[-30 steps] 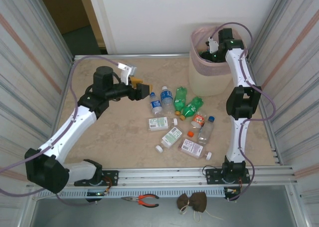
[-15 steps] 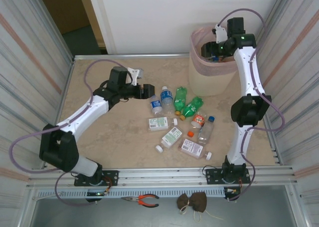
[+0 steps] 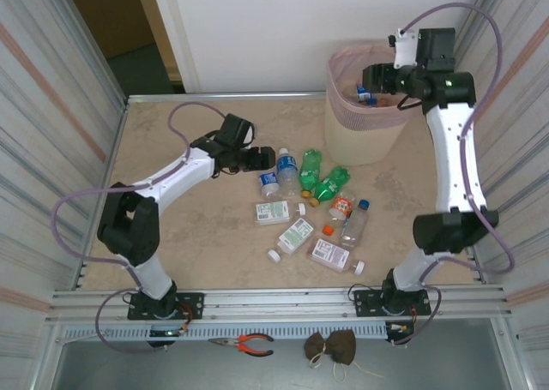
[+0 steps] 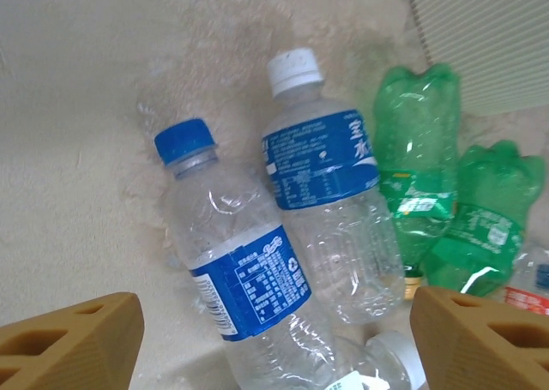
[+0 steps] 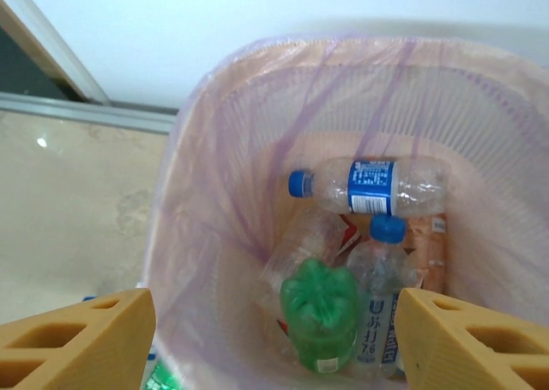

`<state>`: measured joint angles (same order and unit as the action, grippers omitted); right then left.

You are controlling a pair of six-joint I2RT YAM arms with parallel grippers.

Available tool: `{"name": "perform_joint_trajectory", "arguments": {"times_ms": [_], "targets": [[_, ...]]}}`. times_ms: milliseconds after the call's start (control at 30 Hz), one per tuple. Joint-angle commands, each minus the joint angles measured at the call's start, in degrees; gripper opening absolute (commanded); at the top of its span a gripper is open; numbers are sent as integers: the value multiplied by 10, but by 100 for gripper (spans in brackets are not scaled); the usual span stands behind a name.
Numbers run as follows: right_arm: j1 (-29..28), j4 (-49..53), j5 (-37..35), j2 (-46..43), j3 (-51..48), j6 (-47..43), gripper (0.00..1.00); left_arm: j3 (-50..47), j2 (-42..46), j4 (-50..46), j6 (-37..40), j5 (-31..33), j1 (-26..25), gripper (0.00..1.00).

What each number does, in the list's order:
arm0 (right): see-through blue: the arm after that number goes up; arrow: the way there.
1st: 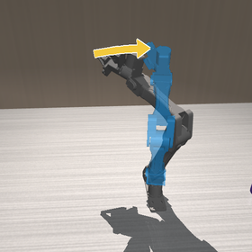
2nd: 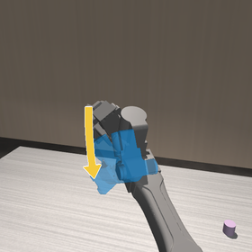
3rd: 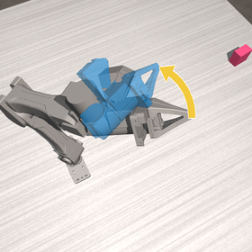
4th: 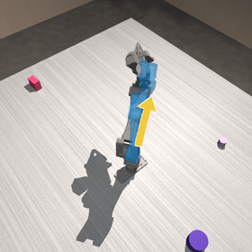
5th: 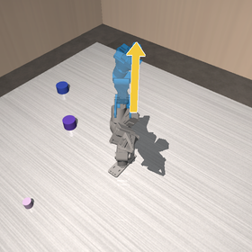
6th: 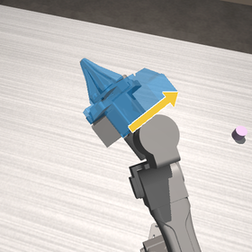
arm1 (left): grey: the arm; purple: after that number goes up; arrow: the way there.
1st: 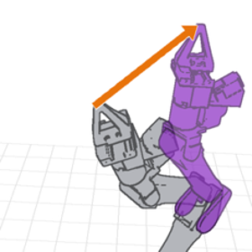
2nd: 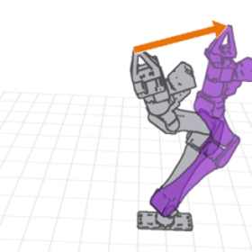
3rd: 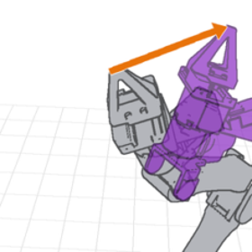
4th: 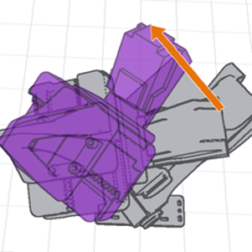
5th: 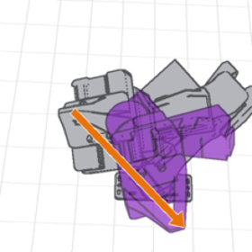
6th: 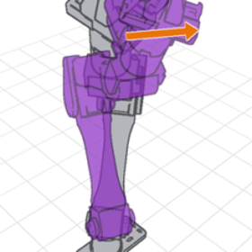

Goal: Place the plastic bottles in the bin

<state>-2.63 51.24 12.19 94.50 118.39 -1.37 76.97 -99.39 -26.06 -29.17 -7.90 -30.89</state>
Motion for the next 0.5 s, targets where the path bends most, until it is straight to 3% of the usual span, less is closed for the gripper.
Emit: {"name": "perform_joint_trajectory", "arguments": {"times_ms": [0, 200, 467], "targets": [[-4, -47, -15, -66, -64, 20, 73, 32, -28, -45, -26, 22, -8, 82], [-2, -69, -25, -163, -188, 26, 74, 41, -73, -65, -45, 5, -26, 84], [0, -73, -19, -228, -267, 37, 74, 67, -132, -80, -51, -19, -35, 82]]}}
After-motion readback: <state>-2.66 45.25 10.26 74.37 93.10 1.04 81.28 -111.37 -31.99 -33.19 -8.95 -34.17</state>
